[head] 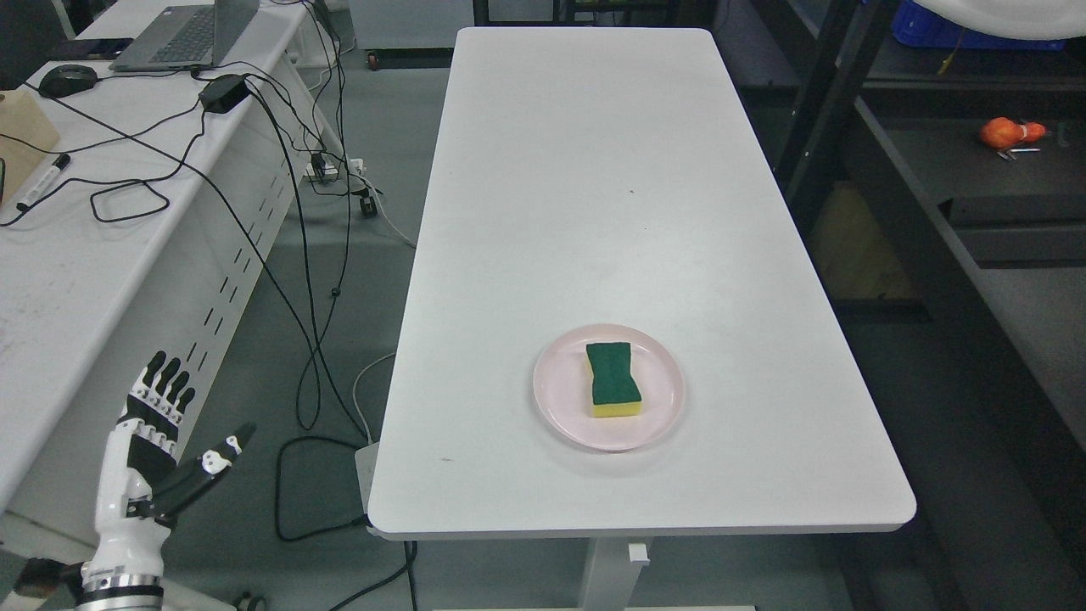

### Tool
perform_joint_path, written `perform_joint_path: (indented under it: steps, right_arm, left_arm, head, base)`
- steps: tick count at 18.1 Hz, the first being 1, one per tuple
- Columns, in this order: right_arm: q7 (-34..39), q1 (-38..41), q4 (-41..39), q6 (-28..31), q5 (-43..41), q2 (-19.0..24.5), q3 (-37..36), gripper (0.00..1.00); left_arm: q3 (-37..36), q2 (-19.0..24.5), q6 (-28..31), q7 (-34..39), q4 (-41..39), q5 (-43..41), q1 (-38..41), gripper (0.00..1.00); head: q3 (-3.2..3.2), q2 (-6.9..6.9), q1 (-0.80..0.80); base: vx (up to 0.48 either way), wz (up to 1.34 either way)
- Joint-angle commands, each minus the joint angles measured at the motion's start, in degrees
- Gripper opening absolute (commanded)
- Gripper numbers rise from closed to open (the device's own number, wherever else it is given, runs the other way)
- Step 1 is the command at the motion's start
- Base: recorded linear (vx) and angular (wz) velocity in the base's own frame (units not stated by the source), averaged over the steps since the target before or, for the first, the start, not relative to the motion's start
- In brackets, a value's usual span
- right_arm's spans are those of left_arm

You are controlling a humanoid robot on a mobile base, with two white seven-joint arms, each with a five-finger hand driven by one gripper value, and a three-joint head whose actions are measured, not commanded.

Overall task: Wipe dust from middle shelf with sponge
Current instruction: 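Raise the left hand and reach toward the sponge on the pink plate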

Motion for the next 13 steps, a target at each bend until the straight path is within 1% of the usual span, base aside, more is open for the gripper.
perform_joint_path:
  steps: [1, 4, 5, 8, 9, 10, 13]
  right_arm:
    - [0.0, 0.0, -1.0, 4.1, 0.0, -1.0, 0.0, 1.00]
    - [0.0, 0.0, -1.0, 4.1, 0.0, -1.0, 0.0, 1.00]
    - [0.0, 0.0, -1.0, 4.1, 0.0, -1.0, 0.0, 1.00]
    - [-0.1, 0.0, -1.0, 4.1, 0.0, -1.0, 0.0, 1.00]
    - [-0.1, 0.0, -1.0, 4.1, 0.0, -1.0, 0.0, 1.00]
    - [0.0, 0.0, -1.0, 4.1, 0.0, -1.0, 0.0, 1.00]
    - [-0.1, 0.0, -1.0, 4.1, 0.0, -1.0, 0.1, 1.00]
  left_arm:
    - [1.4, -0.6, 0.1, 0.0, -0.2, 0.0, 0.1, 0.99]
    - [2.5, 0.4, -0.4, -0.5, 0.0, 0.1, -0.1, 0.99]
    - [3.0, 1.1, -1.0, -2.2, 0.0, 0.0, -0.4, 0.99]
    - [4.3, 2.2, -7.7, -13.1, 0.9, -0.1, -1.7, 0.99]
    - [4.4, 2.4, -9.1, -16.0, 1.0, -0.8, -1.9, 0.99]
    - [4.4, 2.7, -9.7, -17.0, 1.0, -1.8, -2.1, 0.99]
    - [4.4, 7.7, -12.5, -18.1, 1.3, -6.8, -3.6, 0.98]
  head:
    - [0.00, 0.00, 0.00]
    - [0.00, 0.00, 0.00]
    - [0.00, 0.00, 0.00]
    - [0.00, 0.00, 0.00]
    - [0.00, 0.00, 0.00]
    - [0.00, 0.00, 0.00]
    - [0.00, 0.00, 0.00]
  base:
    - [0.032, -0.20]
    - [0.038, -0.21]
    - [0.055, -0.23]
    - [0.053, -0.23]
    - [0.050, -0.12]
    - [0.016, -0.01]
    - [0.005, -0.01]
